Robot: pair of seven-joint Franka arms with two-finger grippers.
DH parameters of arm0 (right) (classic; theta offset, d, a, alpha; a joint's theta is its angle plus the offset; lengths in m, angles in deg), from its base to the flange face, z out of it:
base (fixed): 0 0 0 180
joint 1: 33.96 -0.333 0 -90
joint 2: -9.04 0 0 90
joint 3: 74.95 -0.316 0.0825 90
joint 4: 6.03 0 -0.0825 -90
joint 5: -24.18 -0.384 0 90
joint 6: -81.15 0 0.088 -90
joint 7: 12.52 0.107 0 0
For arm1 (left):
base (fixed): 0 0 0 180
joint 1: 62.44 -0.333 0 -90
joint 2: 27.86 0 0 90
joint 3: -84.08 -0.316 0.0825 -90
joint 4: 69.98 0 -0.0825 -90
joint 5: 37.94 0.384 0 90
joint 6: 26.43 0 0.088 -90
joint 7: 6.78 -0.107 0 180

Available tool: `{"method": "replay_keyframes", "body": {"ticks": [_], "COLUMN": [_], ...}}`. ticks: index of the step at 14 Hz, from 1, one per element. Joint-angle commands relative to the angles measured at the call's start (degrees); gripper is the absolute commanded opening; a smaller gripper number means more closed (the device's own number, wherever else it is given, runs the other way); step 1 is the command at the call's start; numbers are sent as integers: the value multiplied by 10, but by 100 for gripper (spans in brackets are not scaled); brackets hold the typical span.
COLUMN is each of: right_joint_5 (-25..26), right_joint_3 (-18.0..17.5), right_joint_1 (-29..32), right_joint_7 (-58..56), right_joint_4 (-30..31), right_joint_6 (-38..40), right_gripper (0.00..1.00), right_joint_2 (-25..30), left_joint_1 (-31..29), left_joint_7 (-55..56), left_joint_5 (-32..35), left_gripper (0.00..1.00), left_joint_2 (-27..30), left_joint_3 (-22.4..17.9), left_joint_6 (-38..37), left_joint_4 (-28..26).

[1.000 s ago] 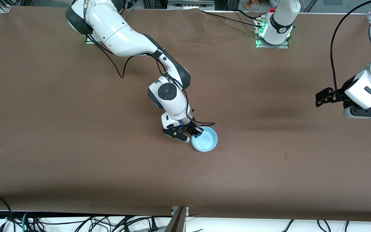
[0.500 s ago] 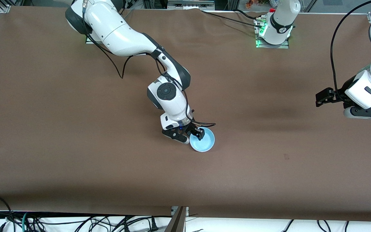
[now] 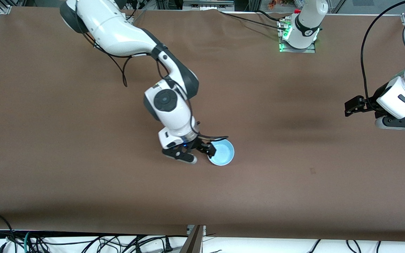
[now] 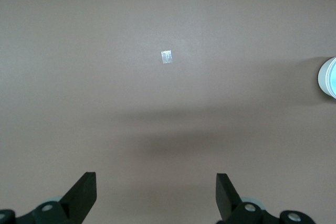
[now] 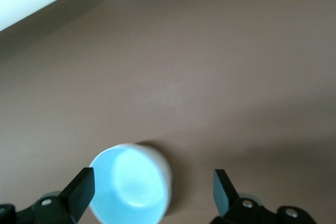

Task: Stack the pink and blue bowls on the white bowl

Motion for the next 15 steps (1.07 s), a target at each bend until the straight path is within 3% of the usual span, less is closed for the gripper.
{"method": "replay_keyframes", "body": {"ticks": [1, 6, 9, 15], "right_joint_5": [-1, -39, -53, -61], "right_joint_3": [-11, -11, -6, 70], "right_joint_1": [45, 147, 187, 191], "right_joint_7": [-67, -284, -364, -497], "right_joint_4": [42, 235, 322, 474], "right_joint_6": [104, 204, 269, 305], "right_gripper": [100, 100, 100, 100], "right_joint_2": [71, 277, 386, 564], "left_joint_1": [-4, 3, 3, 0], "left_joint_7": [-14, -3, -2, -2], "left_joint_5": [3, -12, -14, -12], "left_gripper": [100, 100, 100, 100], "left_joint_2": [11, -17, -19, -19], "left_joint_3": [2, 2, 2, 1], "left_joint_6": [8, 4, 5, 5], "left_joint_4": [-8, 60, 65, 63]}}
